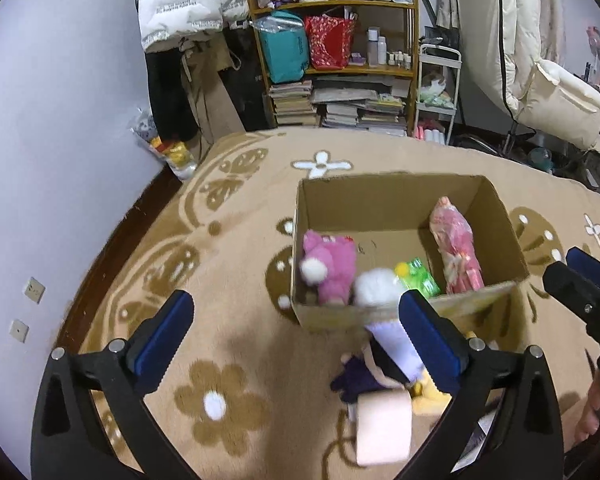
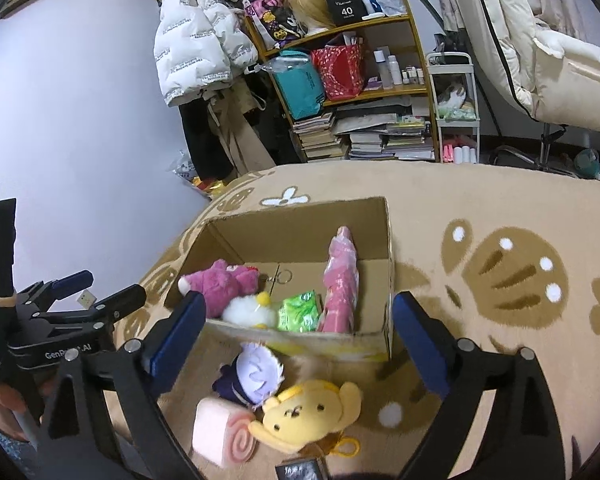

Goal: Organize soft objects
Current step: 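Move both grippers back toward the remaining toys beside the box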

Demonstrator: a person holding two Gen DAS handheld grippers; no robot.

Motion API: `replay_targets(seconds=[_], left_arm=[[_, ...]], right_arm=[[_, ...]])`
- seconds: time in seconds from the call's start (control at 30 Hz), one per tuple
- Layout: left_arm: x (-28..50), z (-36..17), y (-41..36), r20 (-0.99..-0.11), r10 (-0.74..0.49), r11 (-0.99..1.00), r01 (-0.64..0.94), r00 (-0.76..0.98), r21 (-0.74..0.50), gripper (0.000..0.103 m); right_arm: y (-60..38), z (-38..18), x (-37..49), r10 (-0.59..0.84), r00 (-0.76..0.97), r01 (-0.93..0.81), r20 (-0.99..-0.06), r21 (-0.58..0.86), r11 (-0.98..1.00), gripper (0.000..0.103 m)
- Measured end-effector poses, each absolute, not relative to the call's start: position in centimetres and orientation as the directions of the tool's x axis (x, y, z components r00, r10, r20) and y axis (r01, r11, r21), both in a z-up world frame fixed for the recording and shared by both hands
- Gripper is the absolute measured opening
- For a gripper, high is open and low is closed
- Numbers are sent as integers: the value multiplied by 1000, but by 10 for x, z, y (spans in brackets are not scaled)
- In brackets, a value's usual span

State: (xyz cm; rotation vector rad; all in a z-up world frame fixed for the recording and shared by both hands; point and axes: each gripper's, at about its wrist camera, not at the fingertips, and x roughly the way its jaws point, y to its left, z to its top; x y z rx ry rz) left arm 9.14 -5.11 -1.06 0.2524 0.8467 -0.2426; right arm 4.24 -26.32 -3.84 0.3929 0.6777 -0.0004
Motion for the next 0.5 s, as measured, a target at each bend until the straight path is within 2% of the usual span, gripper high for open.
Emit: replay_targets(seconds=[0.5], left_arm=[[42,-17,-35,-812,-102,941,320,575,108,102]], right_arm=[[-238,-37,-3,107,751,123,-651,297,947,101]])
